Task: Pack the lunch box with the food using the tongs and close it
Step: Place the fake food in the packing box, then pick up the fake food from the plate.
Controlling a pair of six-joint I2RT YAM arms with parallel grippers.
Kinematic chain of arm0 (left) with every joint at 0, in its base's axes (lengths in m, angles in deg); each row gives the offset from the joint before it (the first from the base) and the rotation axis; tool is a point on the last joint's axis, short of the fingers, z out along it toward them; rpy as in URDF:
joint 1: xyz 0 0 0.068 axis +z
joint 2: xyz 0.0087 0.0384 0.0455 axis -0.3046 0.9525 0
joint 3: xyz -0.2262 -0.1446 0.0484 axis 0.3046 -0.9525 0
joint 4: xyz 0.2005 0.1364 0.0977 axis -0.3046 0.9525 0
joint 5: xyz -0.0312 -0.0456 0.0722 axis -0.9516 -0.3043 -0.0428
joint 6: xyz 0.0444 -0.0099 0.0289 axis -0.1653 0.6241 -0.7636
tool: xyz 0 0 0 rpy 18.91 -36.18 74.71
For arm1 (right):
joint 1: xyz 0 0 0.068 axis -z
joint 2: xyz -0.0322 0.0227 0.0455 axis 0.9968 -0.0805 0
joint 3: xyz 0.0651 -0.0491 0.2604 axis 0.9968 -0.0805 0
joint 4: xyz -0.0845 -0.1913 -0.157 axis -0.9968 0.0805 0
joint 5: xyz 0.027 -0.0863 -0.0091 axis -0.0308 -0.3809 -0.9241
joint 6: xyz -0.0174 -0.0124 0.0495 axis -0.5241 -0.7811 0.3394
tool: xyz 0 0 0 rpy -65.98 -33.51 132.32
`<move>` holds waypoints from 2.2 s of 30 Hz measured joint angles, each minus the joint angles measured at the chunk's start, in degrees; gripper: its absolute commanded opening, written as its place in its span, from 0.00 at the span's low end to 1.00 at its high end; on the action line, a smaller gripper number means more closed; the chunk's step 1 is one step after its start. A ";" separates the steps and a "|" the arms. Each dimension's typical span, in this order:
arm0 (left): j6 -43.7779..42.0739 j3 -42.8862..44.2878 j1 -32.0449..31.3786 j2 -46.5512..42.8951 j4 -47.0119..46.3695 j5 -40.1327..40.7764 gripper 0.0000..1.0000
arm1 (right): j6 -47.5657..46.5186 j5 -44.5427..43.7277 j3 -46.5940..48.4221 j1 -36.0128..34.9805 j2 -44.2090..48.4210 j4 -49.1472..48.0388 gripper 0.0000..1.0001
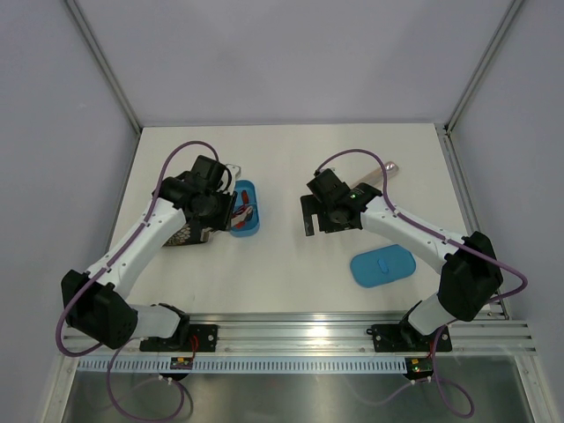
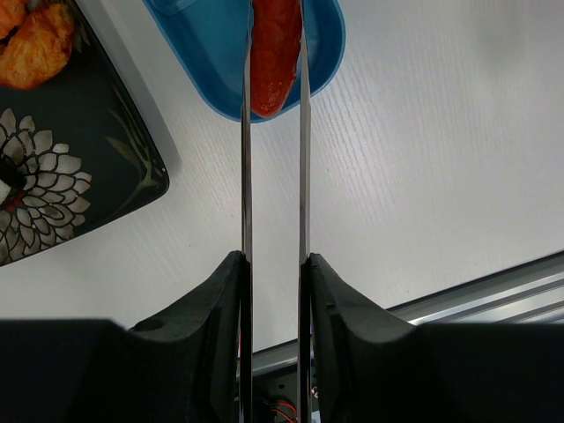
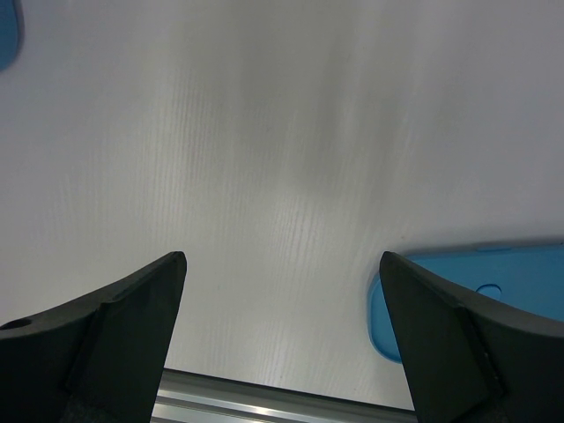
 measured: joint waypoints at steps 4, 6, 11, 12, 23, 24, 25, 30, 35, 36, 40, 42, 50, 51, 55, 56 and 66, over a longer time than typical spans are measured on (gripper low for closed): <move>0.02 0.00 -0.02 0.13 0.00 0.48 0.31 | 0.04 0.00 0.00 0.00 0.00 0.00 0.99; 0.00 0.00 -0.02 0.15 0.00 1.01 0.38 | 0.09 0.00 -0.02 0.00 0.00 0.00 1.00; 0.04 0.00 0.00 0.57 -0.07 1.53 0.50 | 0.22 -0.02 -0.15 0.00 0.02 0.02 0.99; 0.04 0.00 -0.02 0.59 -0.07 1.55 0.50 | 0.24 0.00 -0.22 0.00 0.04 0.02 0.99; 0.28 1.53 -0.02 0.81 0.33 1.60 0.48 | 0.22 -0.02 -0.90 0.00 0.20 0.04 1.00; 0.48 2.21 -0.02 0.81 0.55 1.60 0.46 | 0.22 -0.02 -0.90 0.00 0.20 0.04 0.99; 0.66 3.10 -0.02 0.79 0.66 1.62 0.43 | 0.22 -0.02 -0.90 0.00 0.20 0.04 0.99; 2.27 7.10 -0.02 -0.55 0.85 2.80 0.13 | 0.17 -0.02 -0.90 0.00 0.20 0.04 0.99; 4.17 8.59 1.01 -2.43 2.64 5.97 0.00 | 0.15 0.00 -0.90 0.00 0.20 0.02 1.00; 4.52 8.59 1.64 -2.64 3.10 6.45 0.00 | 0.15 0.04 -0.90 0.00 0.20 0.02 1.00; 7.13 7.67 7.63 -3.80 3.96 8.02 0.00 | 0.11 0.20 -0.90 0.02 0.20 0.02 0.99; 8.57 6.60 10.97 -4.55 4.33 9.16 0.03 | -0.02 0.20 -0.90 0.00 0.20 0.02 0.99; 14.71 5.20 19.23 -5.03 6.73 12.48 0.09 | -0.13 0.22 -0.90 0.00 0.20 0.00 0.99; 15.28 4.85 20.50 -5.03 6.82 12.66 0.11 | -0.24 0.22 -0.90 0.00 0.20 0.02 1.00; 16.26 3.67 24.28 -5.03 8.17 13.14 0.15 | -0.50 0.22 -0.90 0.00 0.20 0.02 1.00; 16.41 3.48 24.61 -5.03 8.35 13.31 0.18 | -0.57 0.22 -0.90 0.00 0.20 0.02 0.99; 17.05 3.23 24.65 -5.03 11.26 14.93 0.38 | -0.92 0.28 -0.90 0.00 0.20 0.00 1.00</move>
